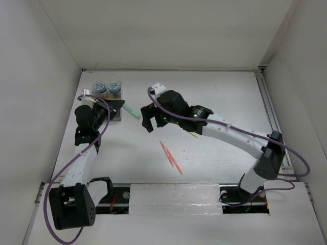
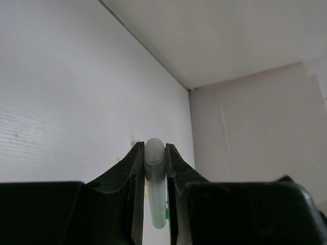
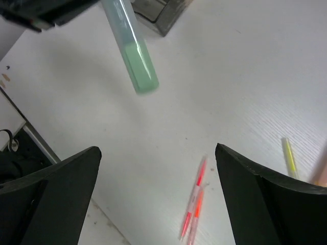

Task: Sort the stationery into containers
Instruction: Place the pen in the storage box.

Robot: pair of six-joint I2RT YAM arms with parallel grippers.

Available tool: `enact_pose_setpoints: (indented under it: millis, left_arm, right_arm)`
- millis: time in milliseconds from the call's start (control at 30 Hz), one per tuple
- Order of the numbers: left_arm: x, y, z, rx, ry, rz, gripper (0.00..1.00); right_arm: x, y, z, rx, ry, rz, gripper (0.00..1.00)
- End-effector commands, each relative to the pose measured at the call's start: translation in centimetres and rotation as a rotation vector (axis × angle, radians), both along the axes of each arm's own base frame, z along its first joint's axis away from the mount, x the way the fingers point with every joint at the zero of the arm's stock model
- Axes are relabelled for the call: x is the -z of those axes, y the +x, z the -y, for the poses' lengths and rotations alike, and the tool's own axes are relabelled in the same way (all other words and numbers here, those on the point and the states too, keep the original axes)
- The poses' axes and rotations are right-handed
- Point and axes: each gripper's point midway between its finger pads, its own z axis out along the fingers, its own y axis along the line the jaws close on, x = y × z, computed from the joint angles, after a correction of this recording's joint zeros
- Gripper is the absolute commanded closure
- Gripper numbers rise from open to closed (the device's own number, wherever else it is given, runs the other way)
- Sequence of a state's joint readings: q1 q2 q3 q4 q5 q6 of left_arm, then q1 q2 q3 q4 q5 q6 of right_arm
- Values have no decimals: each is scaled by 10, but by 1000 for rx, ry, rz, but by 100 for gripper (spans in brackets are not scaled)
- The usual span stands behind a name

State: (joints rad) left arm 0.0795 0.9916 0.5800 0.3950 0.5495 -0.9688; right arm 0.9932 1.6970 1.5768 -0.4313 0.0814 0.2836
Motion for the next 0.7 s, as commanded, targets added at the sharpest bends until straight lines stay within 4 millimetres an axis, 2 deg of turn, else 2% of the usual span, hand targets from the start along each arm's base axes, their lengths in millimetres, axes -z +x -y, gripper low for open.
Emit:
enact_pose_setpoints:
  millis: [0,33,67,133,167,200,233,267,300,400,433,533,567,633,667]
  left_arm:
    - [-24,29,-39,-193,-68,102,100]
    - [-22,34,-46,-222,-99,91,100]
    - [-29,42,-55,-252,-107,105,100]
    - [-27,64,-77,-341,-102,119,100]
    - [-29,72,-82,-356,-76,134,100]
    - [-26,89,-101,-404,-73,118,100]
    - [-26,96,-113,-426,-72,128,100]
    - [-25,101,-121,-428,-90,147,100]
    - [-31,106,-128,-422,-128,178,100]
    - [-19,126,-156,-402,-173,191,100]
    - [-19,135,-165,-390,-169,201,100]
    - [-16,141,-185,-423,-165,207,100]
    - [-10,143,-198,-471,-165,206,100]
    - [-10,147,-200,-470,-163,217,100]
    - [-10,151,-207,-478,-144,232,100]
  right_arm:
    - [-49,3,30,91,104,96,0]
    - [-35,-1,40,99,75,84,0]
    - [-43,-8,49,99,93,94,0]
    - [-40,-15,60,99,91,93,0]
    - [-27,-19,68,111,72,77,0]
    - [-37,-26,78,117,103,85,0]
    - [-37,-30,84,117,106,87,0]
    - [-27,-35,90,121,102,75,0]
    - [-39,-41,100,121,133,93,0]
    - [-38,-52,116,125,152,95,0]
    - [-45,-57,124,125,171,106,0]
    - [-51,-66,136,129,200,114,0]
    - [-55,-66,139,137,209,123,0]
    - [-48,-71,143,129,199,113,0]
    - [-54,-72,145,129,215,122,0]
